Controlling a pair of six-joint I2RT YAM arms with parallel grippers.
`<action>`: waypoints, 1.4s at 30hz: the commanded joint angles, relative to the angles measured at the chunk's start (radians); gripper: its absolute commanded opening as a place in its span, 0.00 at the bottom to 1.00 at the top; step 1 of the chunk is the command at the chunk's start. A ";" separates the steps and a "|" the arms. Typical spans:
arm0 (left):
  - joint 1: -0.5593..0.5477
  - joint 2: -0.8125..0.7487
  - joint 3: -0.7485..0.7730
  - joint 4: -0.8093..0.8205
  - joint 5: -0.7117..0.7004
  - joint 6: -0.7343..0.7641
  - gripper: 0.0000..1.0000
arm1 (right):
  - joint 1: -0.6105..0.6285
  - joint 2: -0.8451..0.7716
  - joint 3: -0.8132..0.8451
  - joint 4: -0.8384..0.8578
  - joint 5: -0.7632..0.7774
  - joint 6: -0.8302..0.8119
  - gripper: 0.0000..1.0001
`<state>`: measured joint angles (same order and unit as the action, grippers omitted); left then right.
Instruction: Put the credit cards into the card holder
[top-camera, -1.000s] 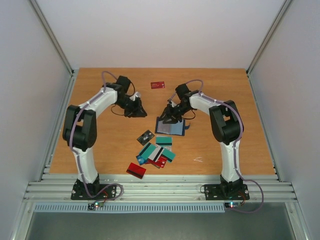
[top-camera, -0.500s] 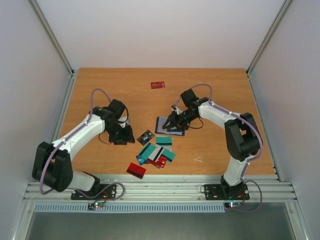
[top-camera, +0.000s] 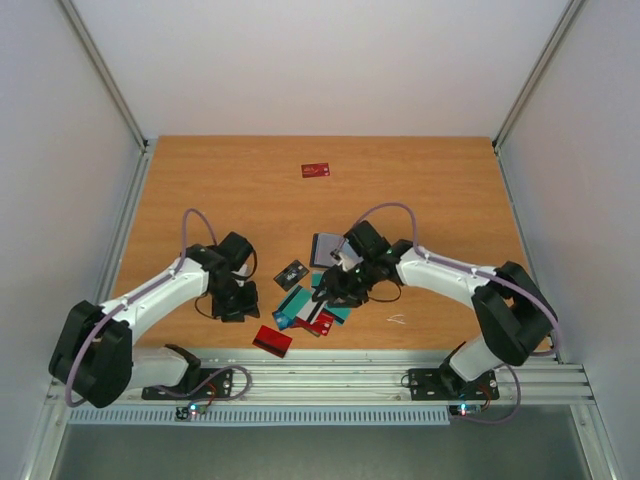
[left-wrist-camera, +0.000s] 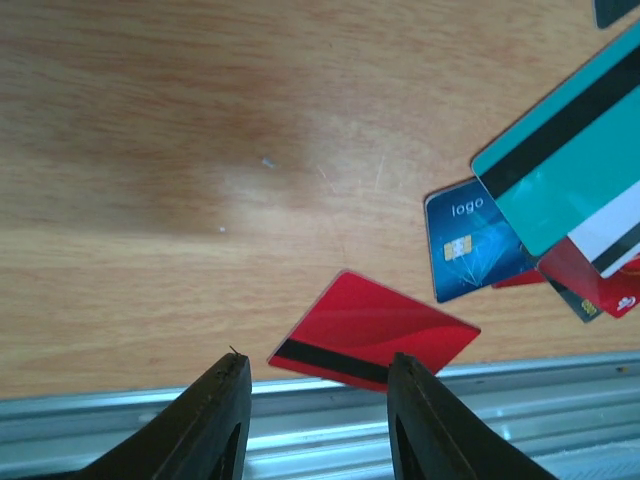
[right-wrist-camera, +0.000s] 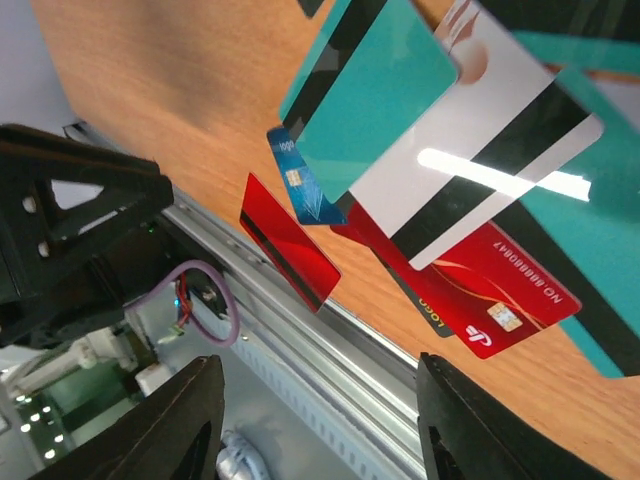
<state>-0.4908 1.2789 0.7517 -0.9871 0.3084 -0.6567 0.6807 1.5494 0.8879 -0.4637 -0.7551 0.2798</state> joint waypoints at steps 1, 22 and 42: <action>-0.003 -0.042 -0.061 0.106 -0.025 -0.073 0.40 | 0.100 -0.089 -0.084 0.132 0.144 0.175 0.57; -0.003 -0.049 -0.154 0.185 0.046 -0.072 0.29 | 0.573 0.092 -0.129 0.544 0.592 0.634 0.71; -0.005 0.065 -0.210 0.256 0.170 -0.110 0.28 | 0.629 0.245 -0.168 0.755 0.700 0.805 0.64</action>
<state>-0.4923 1.3293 0.5701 -0.7712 0.4500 -0.7498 1.3132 1.7645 0.7349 0.2356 -0.1505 1.0595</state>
